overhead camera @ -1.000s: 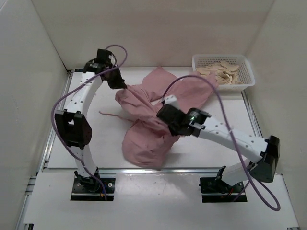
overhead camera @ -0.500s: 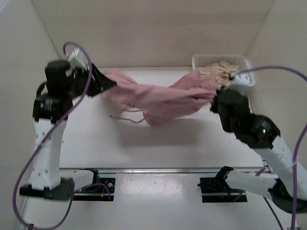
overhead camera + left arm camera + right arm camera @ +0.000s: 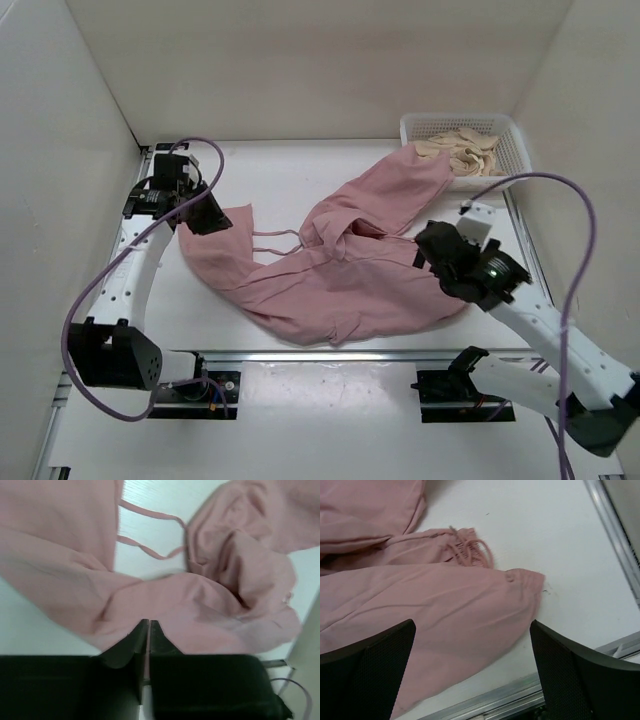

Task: Fold and stack the trousers
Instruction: Flatten the trousers out

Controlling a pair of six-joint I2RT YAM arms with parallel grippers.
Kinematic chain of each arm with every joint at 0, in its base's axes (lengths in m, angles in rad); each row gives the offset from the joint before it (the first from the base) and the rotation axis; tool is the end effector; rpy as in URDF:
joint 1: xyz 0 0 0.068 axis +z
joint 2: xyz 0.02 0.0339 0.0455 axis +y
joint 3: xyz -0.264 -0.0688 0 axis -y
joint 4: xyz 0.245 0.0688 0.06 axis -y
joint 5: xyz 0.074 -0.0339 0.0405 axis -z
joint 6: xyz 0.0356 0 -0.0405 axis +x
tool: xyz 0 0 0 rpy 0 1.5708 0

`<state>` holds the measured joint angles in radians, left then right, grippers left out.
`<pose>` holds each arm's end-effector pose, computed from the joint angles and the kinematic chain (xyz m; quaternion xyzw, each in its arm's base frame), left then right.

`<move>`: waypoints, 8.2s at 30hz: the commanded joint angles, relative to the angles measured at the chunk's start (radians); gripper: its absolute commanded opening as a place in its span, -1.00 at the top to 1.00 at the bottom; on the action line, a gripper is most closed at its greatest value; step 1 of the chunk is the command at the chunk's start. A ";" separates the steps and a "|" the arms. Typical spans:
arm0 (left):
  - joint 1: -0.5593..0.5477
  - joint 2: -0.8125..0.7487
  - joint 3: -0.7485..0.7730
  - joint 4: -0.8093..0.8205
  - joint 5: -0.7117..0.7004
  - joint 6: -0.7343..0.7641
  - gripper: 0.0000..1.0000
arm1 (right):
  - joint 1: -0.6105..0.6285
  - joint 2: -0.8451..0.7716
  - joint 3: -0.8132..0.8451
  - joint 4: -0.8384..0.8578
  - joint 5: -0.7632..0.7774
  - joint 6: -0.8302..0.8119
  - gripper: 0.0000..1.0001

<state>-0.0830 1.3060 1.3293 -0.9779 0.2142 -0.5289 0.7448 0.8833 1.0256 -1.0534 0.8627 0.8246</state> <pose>0.2558 -0.0289 0.3452 -0.1779 0.9312 -0.1879 0.2568 0.1257 0.0791 0.3349 0.1696 0.8533 -0.0720 0.4877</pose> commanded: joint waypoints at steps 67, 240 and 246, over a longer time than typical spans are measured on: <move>0.002 0.726 0.921 -0.330 -0.334 -0.014 -0.99 | -0.736 0.077 -0.085 0.290 -0.706 -0.168 1.00; 0.230 -0.011 0.147 -0.234 -0.059 0.145 -1.00 | -0.219 1.440 1.532 0.270 -1.093 -0.515 -0.75; 0.230 -0.021 0.026 -0.154 -0.047 0.112 -1.00 | -0.275 1.128 1.227 0.305 -0.981 -0.515 -1.00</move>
<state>0.1528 1.3025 1.4132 -1.1721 0.1787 -0.3897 0.5228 2.2501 2.2787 -0.7811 -0.1650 0.3286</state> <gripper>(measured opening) 0.992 0.998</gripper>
